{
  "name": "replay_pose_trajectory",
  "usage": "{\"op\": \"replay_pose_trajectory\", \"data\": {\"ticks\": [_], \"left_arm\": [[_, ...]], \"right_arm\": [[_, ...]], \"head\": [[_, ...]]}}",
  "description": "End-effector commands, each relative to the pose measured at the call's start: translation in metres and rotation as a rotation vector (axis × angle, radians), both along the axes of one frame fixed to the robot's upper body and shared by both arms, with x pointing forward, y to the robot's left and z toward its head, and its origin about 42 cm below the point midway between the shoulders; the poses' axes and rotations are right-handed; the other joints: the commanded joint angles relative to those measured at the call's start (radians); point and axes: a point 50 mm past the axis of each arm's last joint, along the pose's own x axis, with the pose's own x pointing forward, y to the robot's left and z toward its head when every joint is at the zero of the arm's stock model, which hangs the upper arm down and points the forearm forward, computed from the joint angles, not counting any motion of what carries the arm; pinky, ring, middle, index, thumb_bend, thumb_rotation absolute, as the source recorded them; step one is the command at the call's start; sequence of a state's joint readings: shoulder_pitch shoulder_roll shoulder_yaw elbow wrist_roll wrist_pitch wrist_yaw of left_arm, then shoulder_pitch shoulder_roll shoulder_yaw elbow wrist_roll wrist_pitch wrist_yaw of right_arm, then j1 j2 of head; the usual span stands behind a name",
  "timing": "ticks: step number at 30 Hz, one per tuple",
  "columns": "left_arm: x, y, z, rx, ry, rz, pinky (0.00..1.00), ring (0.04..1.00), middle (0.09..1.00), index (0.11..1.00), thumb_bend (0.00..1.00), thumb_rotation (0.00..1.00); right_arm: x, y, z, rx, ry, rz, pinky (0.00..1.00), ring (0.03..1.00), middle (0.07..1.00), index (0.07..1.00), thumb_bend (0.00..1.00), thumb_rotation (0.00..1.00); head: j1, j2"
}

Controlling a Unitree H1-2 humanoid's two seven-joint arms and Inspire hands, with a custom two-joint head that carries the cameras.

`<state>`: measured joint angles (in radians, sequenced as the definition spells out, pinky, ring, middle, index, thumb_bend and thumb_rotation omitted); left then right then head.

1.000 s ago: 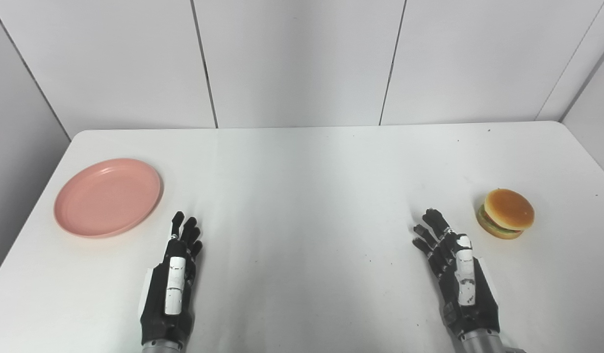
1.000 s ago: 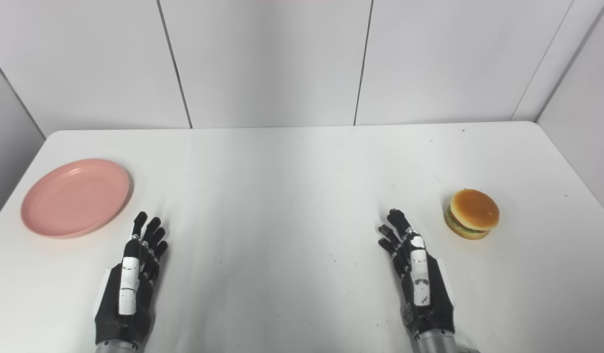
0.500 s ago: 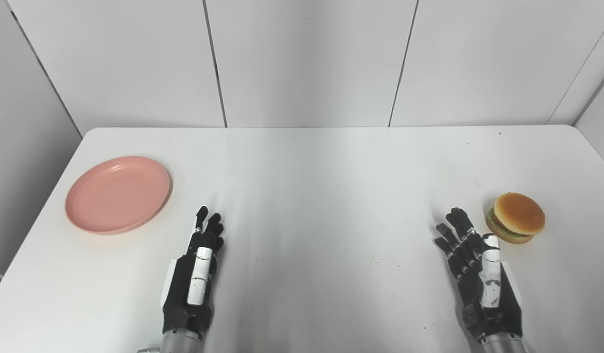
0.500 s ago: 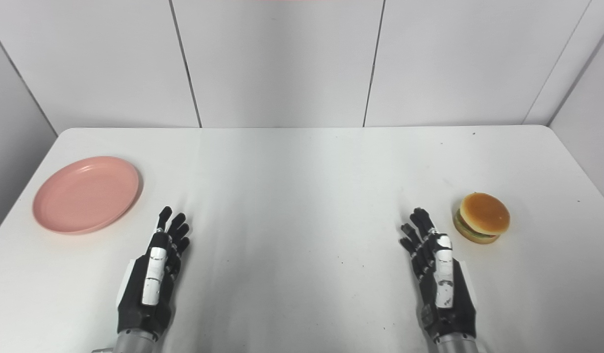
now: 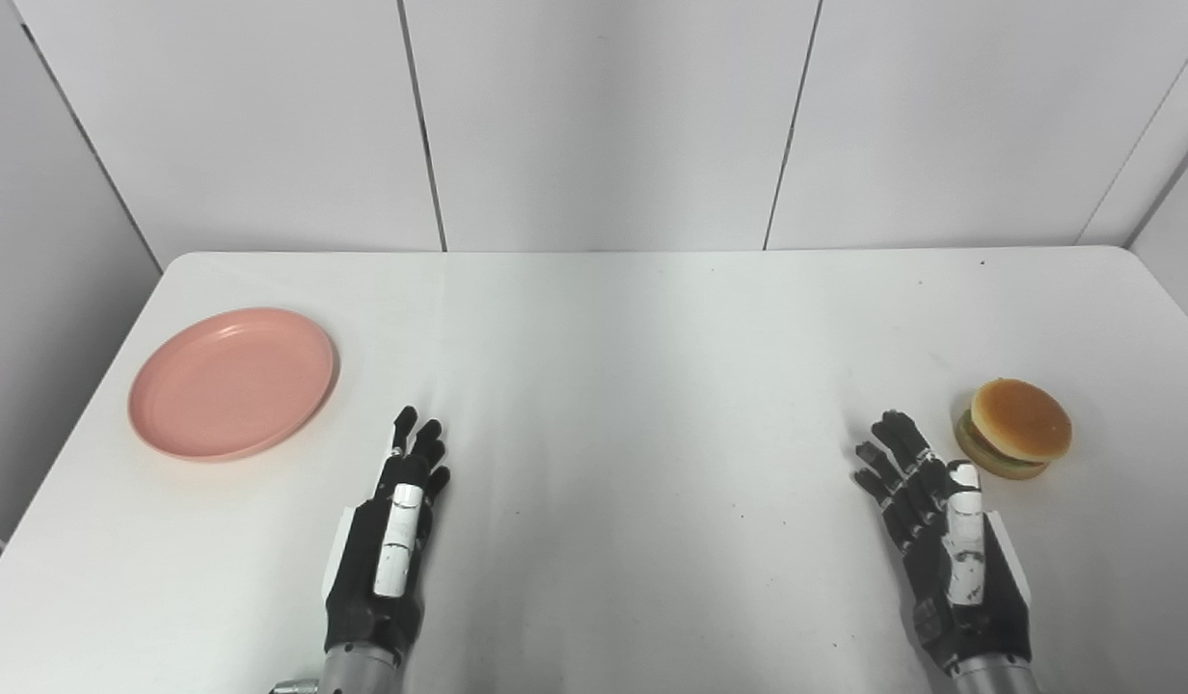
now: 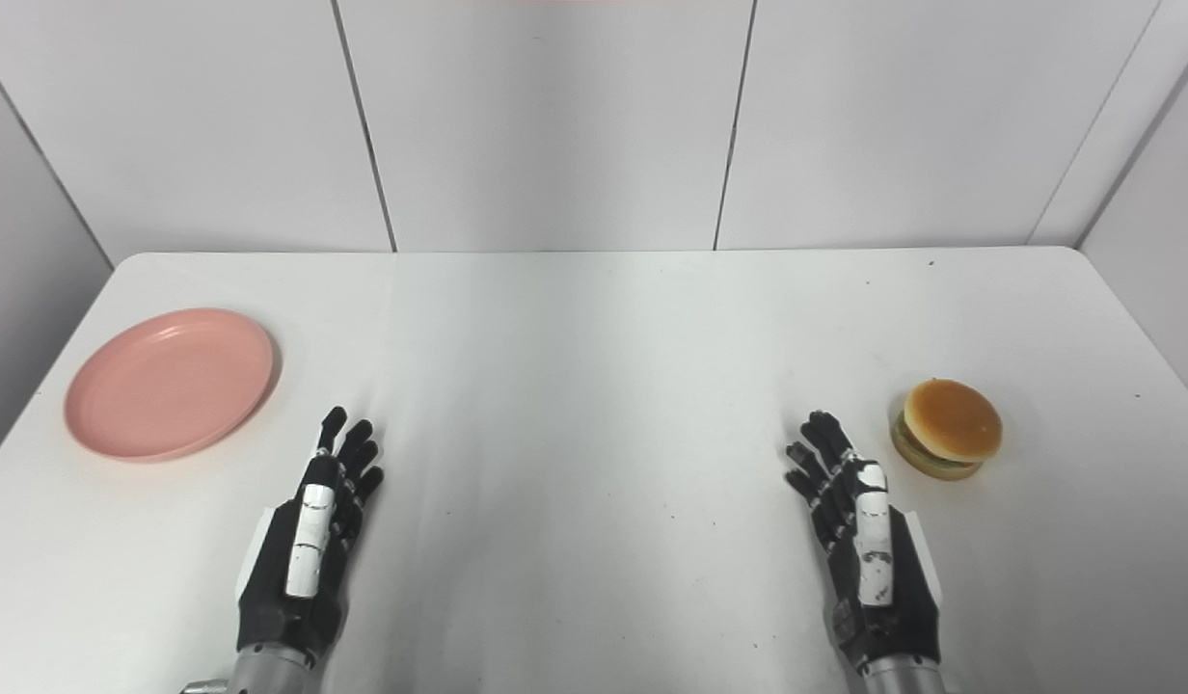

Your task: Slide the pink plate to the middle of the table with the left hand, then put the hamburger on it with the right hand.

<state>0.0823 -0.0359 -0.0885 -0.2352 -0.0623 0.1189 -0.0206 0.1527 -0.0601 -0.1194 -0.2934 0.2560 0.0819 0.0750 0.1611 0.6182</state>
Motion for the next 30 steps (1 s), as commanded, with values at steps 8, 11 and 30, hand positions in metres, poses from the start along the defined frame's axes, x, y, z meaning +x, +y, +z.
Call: {"op": "replay_pose_trajectory", "data": {"ticks": [8, 11, 30], "left_arm": [[0.001, 0.011, 0.011, 0.003, -0.061, 0.004, 1.00, 0.983, 0.977, 1.000, 0.88, 0.89], [0.000, 0.012, 0.011, 0.004, -0.060, 0.006, 1.00, 0.985, 0.977, 1.000, 0.88, 0.89], [0.001, -0.003, -0.004, -0.010, -0.043, 0.006, 1.00, 0.983, 0.972, 1.000, 0.87, 0.89]], "right_arm": [[-0.007, 0.010, 0.003, -0.030, -0.024, 0.011, 0.91, 0.903, 0.942, 0.896, 0.79, 1.00], [-0.008, 0.010, 0.002, -0.028, -0.023, 0.012, 0.91, 0.905, 0.945, 0.903, 0.78, 1.00], [-0.008, -0.003, -0.010, -0.004, 0.007, 0.012, 0.94, 0.933, 0.962, 0.943, 0.77, 1.00]], "head": [[-0.020, -0.003], [-0.013, -0.003], [0.101, -0.087]]}}
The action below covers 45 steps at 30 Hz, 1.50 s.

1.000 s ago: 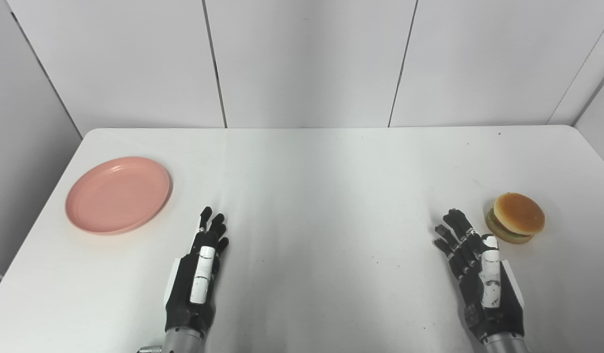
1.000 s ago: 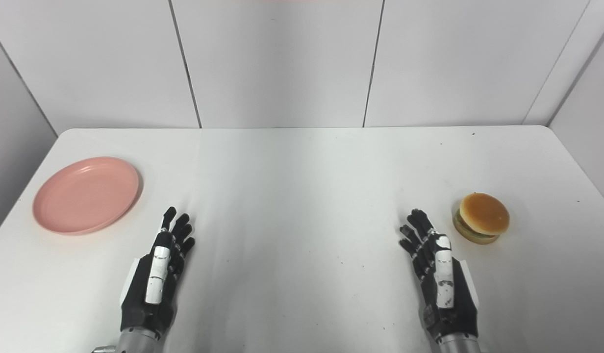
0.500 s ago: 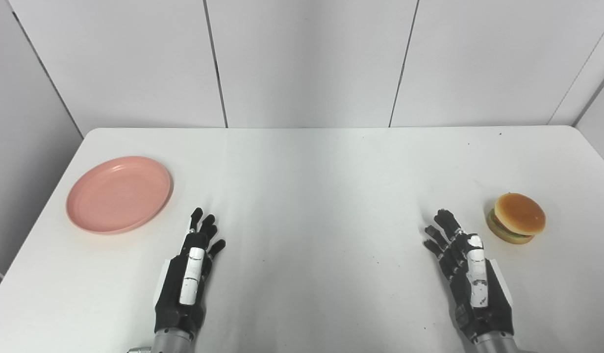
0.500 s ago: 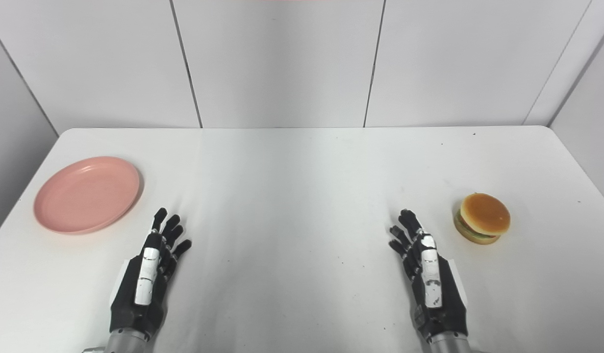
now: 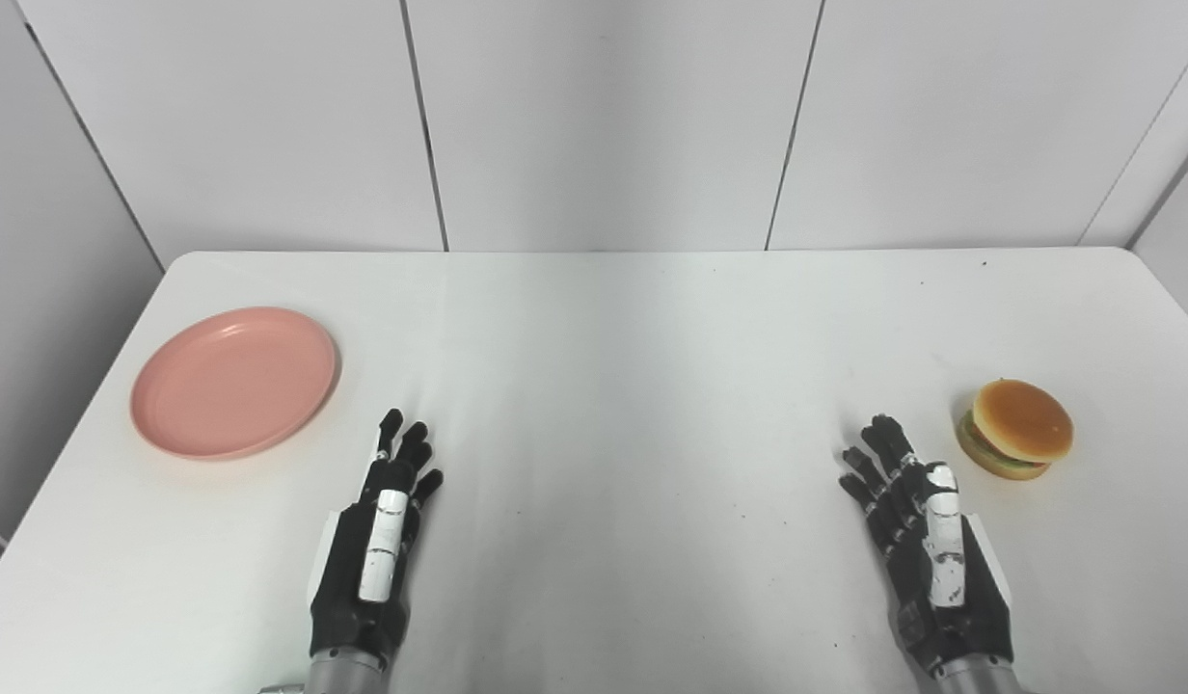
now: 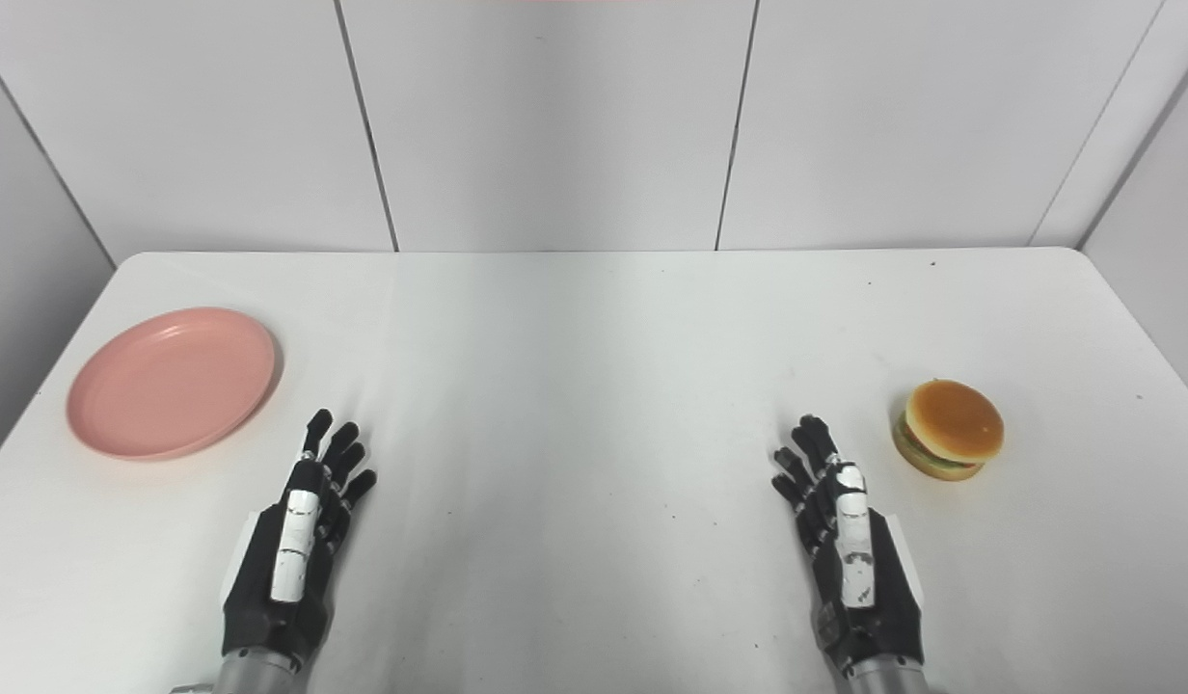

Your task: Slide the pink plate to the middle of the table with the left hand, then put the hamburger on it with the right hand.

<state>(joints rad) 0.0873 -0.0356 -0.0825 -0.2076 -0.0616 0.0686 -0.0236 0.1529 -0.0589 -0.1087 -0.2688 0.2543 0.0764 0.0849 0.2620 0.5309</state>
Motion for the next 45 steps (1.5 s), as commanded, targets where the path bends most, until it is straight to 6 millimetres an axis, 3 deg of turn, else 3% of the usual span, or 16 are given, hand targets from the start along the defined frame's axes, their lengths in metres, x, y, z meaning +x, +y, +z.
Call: {"op": "replay_pose_trajectory", "data": {"ticks": [1, 14, 25, 30, 34, 42, 45], "left_arm": [[0.002, -0.008, -0.001, -0.015, -0.024, -0.004, 1.00, 0.986, 0.971, 1.000, 0.86, 0.89], [0.008, -0.026, -0.021, -0.015, -0.028, -0.020, 1.00, 0.999, 0.979, 1.000, 0.76, 0.88], [0.008, -0.029, -0.026, -0.008, -0.047, -0.031, 1.00, 1.000, 0.984, 1.000, 0.71, 0.89], [0.012, -0.025, -0.023, -0.010, -0.050, -0.009, 1.00, 1.000, 0.982, 1.000, 0.75, 0.89], [0.017, -0.021, -0.009, -0.039, -0.084, 0.030, 1.00, 0.982, 0.957, 0.993, 0.84, 0.88], [0.037, 0.011, 0.064, 0.007, -0.276, 0.117, 1.00, 0.961, 0.930, 0.979, 0.89, 0.89], [0.048, 0.027, 0.091, 0.020, -0.330, 0.155, 1.00, 0.942, 0.910, 0.961, 0.90, 0.85]], "right_arm": [[-0.008, -0.008, -0.004, -0.009, -0.011, -0.003, 0.95, 0.937, 0.966, 0.941, 0.77, 1.00], [-0.001, -0.021, -0.021, -0.009, 0.027, -0.014, 1.00, 0.956, 0.981, 0.946, 0.83, 1.00], [0.001, -0.022, -0.024, -0.009, 0.035, -0.008, 1.00, 0.982, 0.999, 0.976, 0.79, 1.00], [0.004, -0.018, -0.025, -0.009, 0.039, -0.010, 1.00, 0.985, 1.000, 0.980, 0.79, 1.00], [0.005, -0.015, -0.026, -0.002, 0.038, 0.001, 1.00, 0.979, 0.996, 0.976, 0.80, 1.00], [0.002, -0.003, -0.020, 0.008, 0.038, -0.005, 0.96, 0.944, 0.973, 0.934, 0.81, 1.00], [0.001, 0.001, -0.017, -0.007, 0.035, -0.007, 0.94, 0.930, 0.957, 0.914, 0.82, 1.00]], "head": [[0.011, -0.006], [0.075, -0.101], [0.105, -0.118], [0.097, -0.114], [0.084, -0.105], [0.023, -0.056], [0.016, -0.051]]}}
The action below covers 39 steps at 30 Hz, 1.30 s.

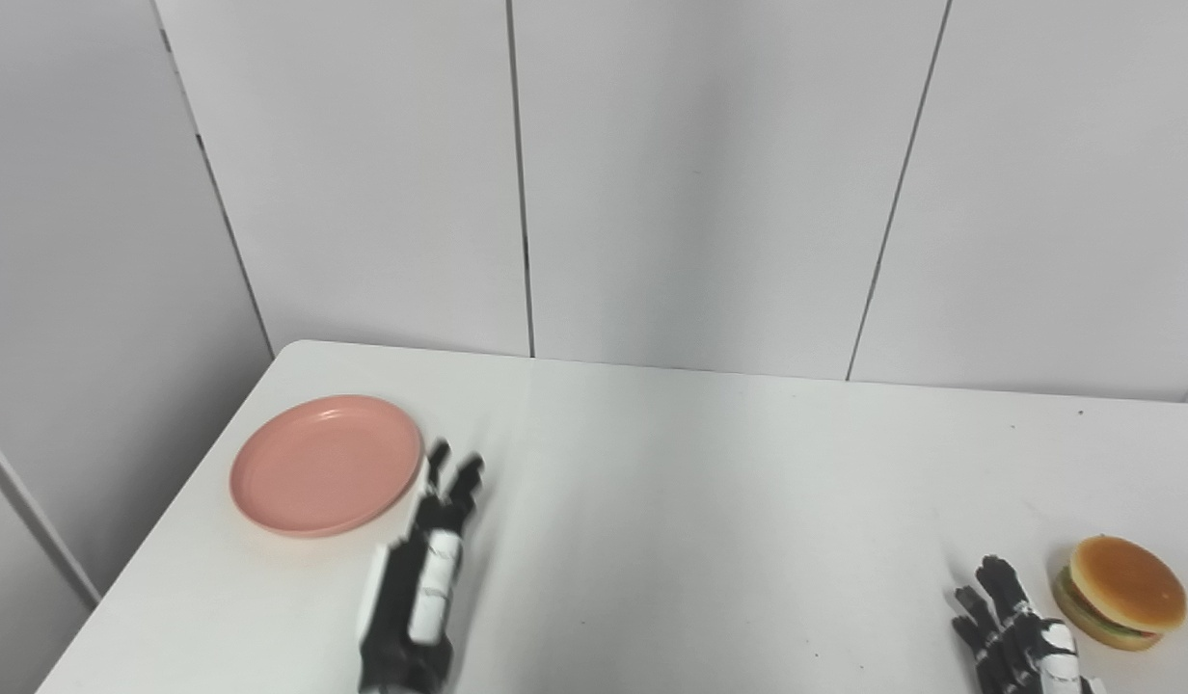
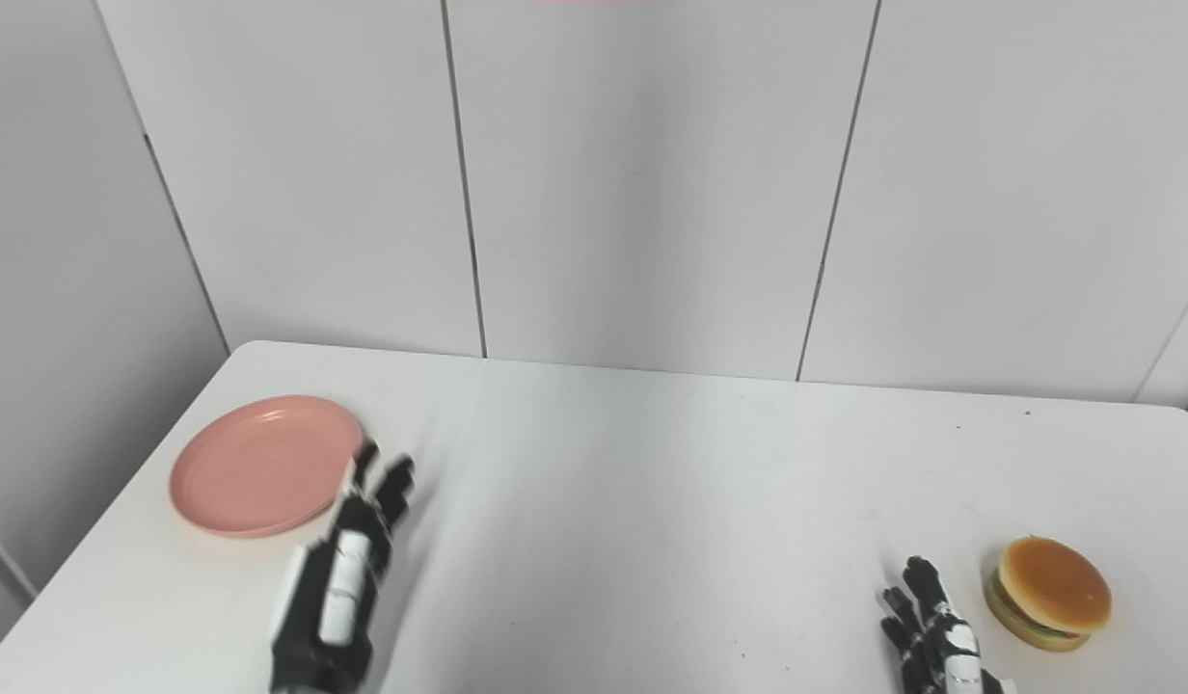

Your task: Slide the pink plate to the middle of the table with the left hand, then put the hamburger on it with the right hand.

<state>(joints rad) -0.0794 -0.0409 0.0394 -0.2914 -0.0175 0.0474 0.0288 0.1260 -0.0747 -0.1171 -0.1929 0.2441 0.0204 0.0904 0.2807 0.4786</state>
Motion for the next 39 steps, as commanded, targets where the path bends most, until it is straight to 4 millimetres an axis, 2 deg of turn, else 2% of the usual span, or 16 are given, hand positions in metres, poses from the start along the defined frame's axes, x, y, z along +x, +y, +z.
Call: {"op": "replay_pose_trajectory", "data": {"ticks": [1, 10, 14, 20, 27, 32, 36, 39], "left_arm": [[0.010, 0.007, 0.030, -0.003, -0.081, 0.020, 0.99, 0.941, 0.903, 0.962, 0.89, 0.83], [0.030, 0.038, 0.063, 0.001, -0.144, 0.099, 0.96, 0.918, 0.879, 0.949, 0.89, 0.78], [0.042, 0.059, 0.077, 0.002, -0.160, 0.143, 0.96, 0.935, 0.892, 0.934, 0.89, 0.74], [0.058, 0.095, 0.092, 0.039, -0.160, 0.198, 0.96, 0.948, 0.907, 0.946, 0.83, 0.73], [0.079, 0.144, 0.101, -0.022, -0.185, 0.169, 0.99, 0.955, 0.921, 0.910, 0.89, 0.67], [0.088, 0.166, 0.102, 0.038, -0.167, 0.137, 0.91, 0.946, 0.927, 0.872, 0.89, 0.72], [0.100, 0.189, 0.094, 0.050, -0.133, 0.126, 0.87, 0.930, 0.916, 0.831, 0.88, 0.74], [0.105, 0.201, 0.089, 0.021, -0.102, 0.136, 0.86, 0.932, 0.928, 0.848, 0.91, 0.76]], "right_arm": [[-0.008, 0.009, -0.006, 0.007, 0.036, 0.006, 0.94, 0.928, 0.952, 0.912, 0.81, 1.00], [-0.008, 0.014, -0.005, 0.016, 0.051, 0.004, 0.93, 0.924, 0.943, 0.897, 0.79, 1.00], [-0.009, 0.017, -0.005, 0.022, 0.056, 0.007, 0.92, 0.921, 0.938, 0.888, 0.77, 1.00], [-0.010, 0.019, -0.005, 0.024, 0.056, 0.011, 0.91, 0.911, 0.927, 0.882, 0.75, 1.00], [-0.012, 0.015, -0.004, 0.020, 0.051, 0.020, 0.91, 0.915, 0.938, 0.896, 0.73, 1.00], [-0.013, 0.012, -0.004, 0.018, 0.056, 0.016, 0.91, 0.918, 0.940, 0.897, 0.74, 1.00], [-0.014, 0.010, -0.003, 0.014, 0.064, 0.022, 0.93, 0.935, 0.955, 0.908, 0.76, 1.00], [-0.014, 0.009, -0.002, 0.022, 0.068, 0.019, 0.94, 0.938, 0.955, 0.907, 0.77, 1.00]], "head": [[-0.006, 0.002], [-0.015, 0.006], [-0.025, 0.001], [-0.038, -0.008], [-0.029, 0.000], [-0.011, -0.001], [-0.005, 0.004], [-0.003, 0.006]]}}
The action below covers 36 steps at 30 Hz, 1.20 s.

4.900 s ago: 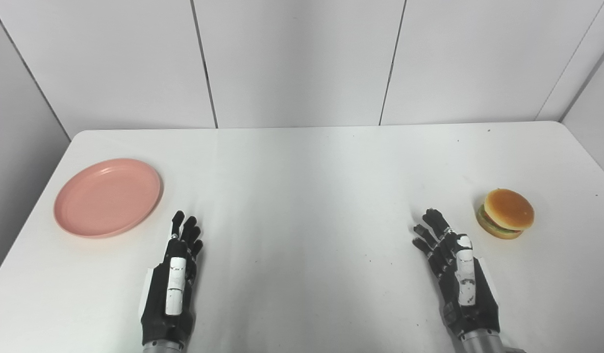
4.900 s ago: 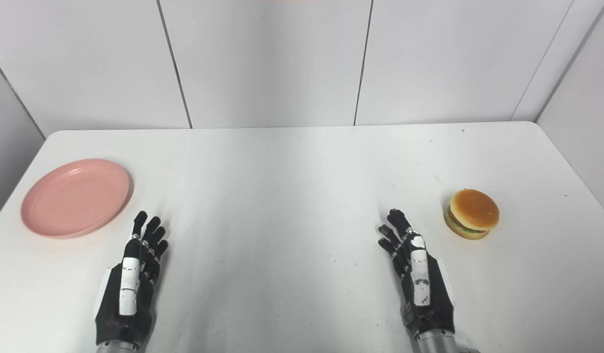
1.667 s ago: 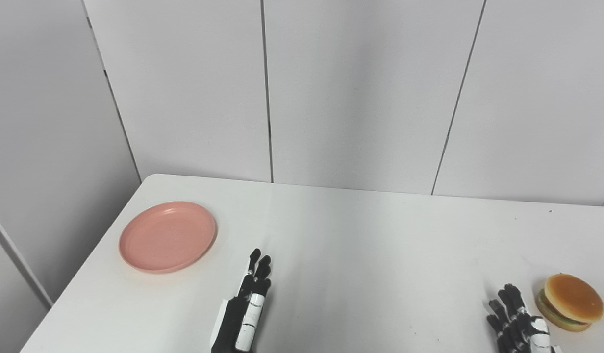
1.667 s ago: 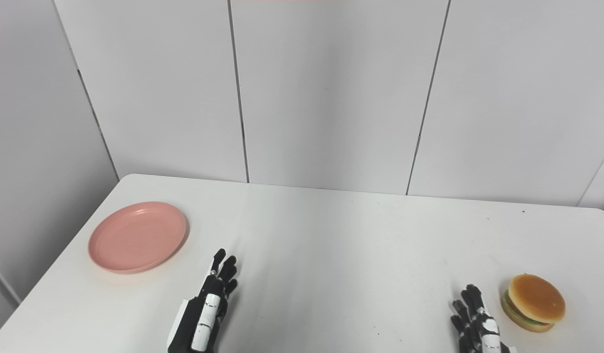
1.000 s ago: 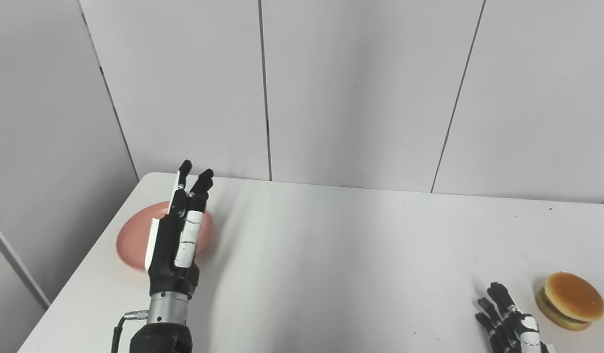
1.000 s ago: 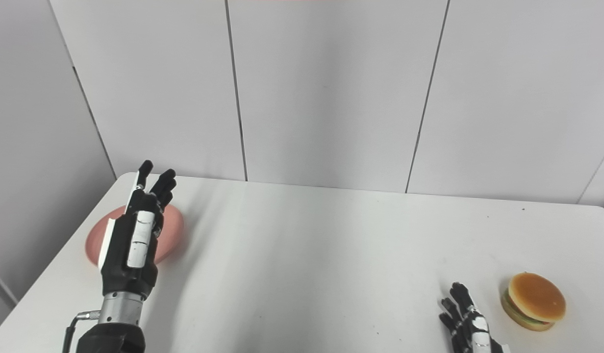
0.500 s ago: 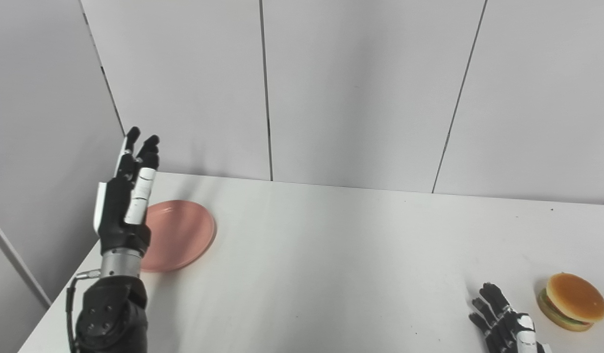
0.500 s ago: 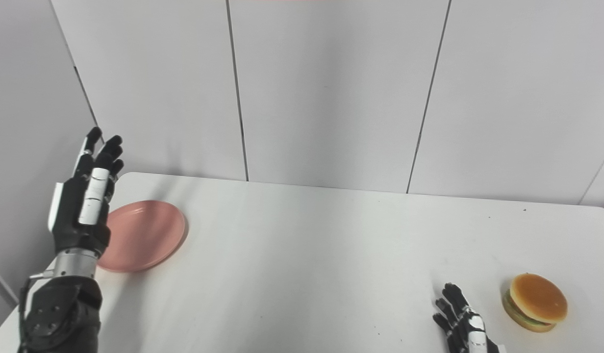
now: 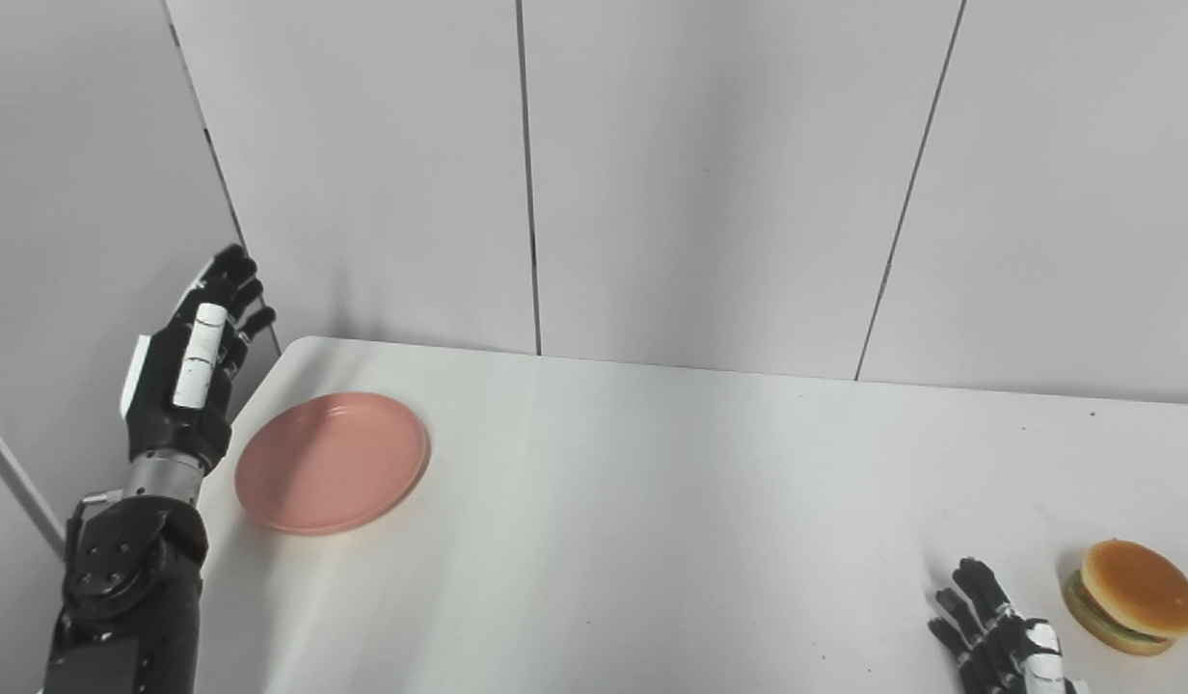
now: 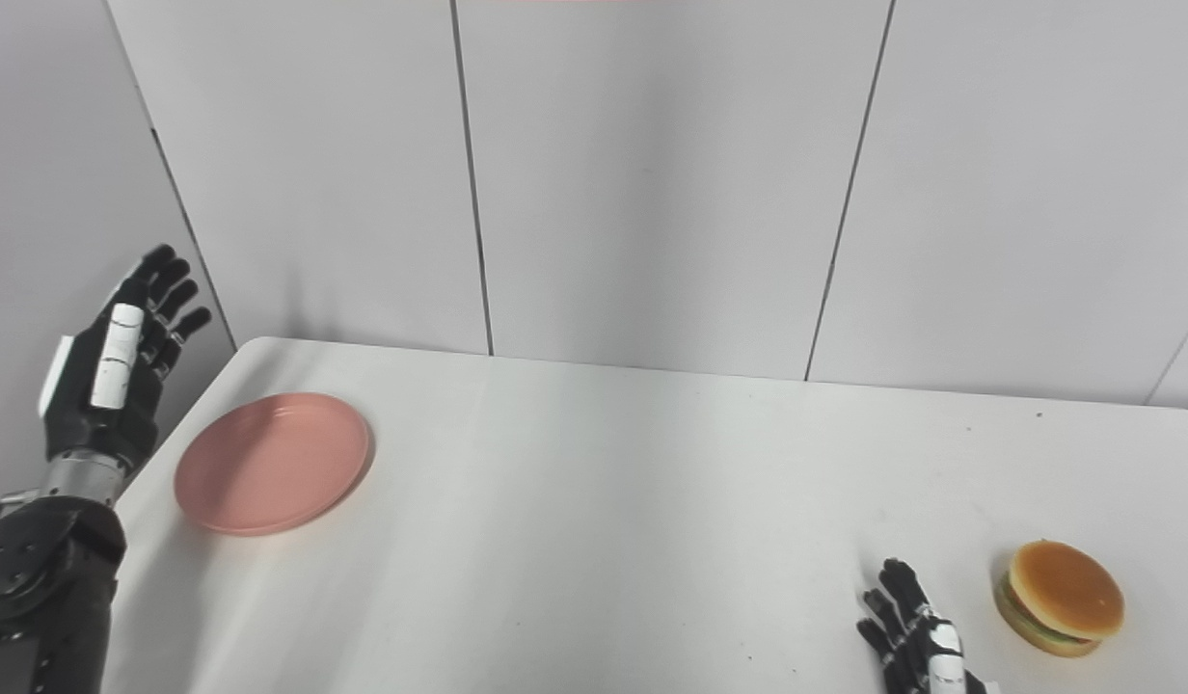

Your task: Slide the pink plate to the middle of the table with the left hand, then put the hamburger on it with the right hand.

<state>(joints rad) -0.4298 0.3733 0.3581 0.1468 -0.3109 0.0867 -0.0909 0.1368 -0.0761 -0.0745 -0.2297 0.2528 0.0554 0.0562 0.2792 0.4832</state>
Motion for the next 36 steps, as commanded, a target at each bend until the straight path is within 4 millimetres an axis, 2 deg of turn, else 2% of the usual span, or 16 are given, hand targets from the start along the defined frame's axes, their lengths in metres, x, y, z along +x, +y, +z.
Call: {"op": "replay_pose_trajectory", "data": {"ticks": [1, 7, 10, 17, 19, 23, 30, 36], "left_arm": [[0.007, 0.014, 0.030, 0.013, -0.101, 0.011, 0.86, 0.930, 0.926, 0.851, 0.91, 0.75], [0.017, 0.034, 0.018, -0.012, -0.035, 0.052, 0.86, 0.924, 0.911, 0.872, 0.92, 0.76], [0.023, 0.042, 0.012, -0.023, -0.005, 0.073, 0.84, 0.910, 0.898, 0.852, 0.93, 0.75], [0.034, 0.055, -0.003, -0.065, 0.044, 0.120, 0.86, 0.896, 0.879, 0.834, 0.93, 0.70], [0.037, 0.059, -0.008, -0.075, 0.064, 0.142, 0.86, 0.897, 0.883, 0.835, 0.92, 0.70], [0.038, 0.062, -0.017, -0.075, 0.097, 0.163, 0.81, 0.884, 0.875, 0.829, 0.89, 0.71], [0.035, 0.063, -0.035, -0.065, 0.143, 0.176, 0.83, 0.896, 0.886, 0.835, 0.86, 0.73], [0.035, 0.063, -0.042, -0.068, 0.164, 0.174, 0.82, 0.899, 0.893, 0.845, 0.85, 0.73]], "right_arm": [[-0.011, -0.001, -0.006, 0.012, 0.053, 0.002, 0.94, 0.938, 0.955, 0.909, 0.77, 1.00], [-0.012, -0.001, -0.004, 0.010, 0.054, 0.003, 0.93, 0.936, 0.955, 0.919, 0.79, 1.00], [-0.012, -0.003, -0.001, 0.006, 0.053, 0.000, 0.92, 0.927, 0.945, 0.911, 0.80, 1.00], [-0.015, -0.006, 0.002, 0.016, 0.058, -0.006, 0.91, 0.919, 0.940, 0.920, 0.78, 1.00], [-0.014, -0.006, 0.004, 0.019, 0.058, -0.004, 0.90, 0.916, 0.937, 0.918, 0.78, 1.00], [-0.013, -0.008, 0.006, 0.016, 0.055, -0.010, 0.89, 0.908, 0.922, 0.909, 0.78, 1.00], [-0.014, -0.007, 0.008, 0.013, 0.058, -0.016, 0.88, 0.898, 0.901, 0.905, 0.77, 1.00], [-0.014, -0.006, 0.009, 0.011, 0.062, -0.021, 0.89, 0.891, 0.892, 0.905, 0.77, 1.00]], "head": [[-0.001, 0.002], [-0.002, 0.028], [-0.002, 0.042], [-0.004, 0.051], [-0.010, 0.075], [-0.010, 0.085], [-0.013, 0.091], [-0.016, 0.094]]}}
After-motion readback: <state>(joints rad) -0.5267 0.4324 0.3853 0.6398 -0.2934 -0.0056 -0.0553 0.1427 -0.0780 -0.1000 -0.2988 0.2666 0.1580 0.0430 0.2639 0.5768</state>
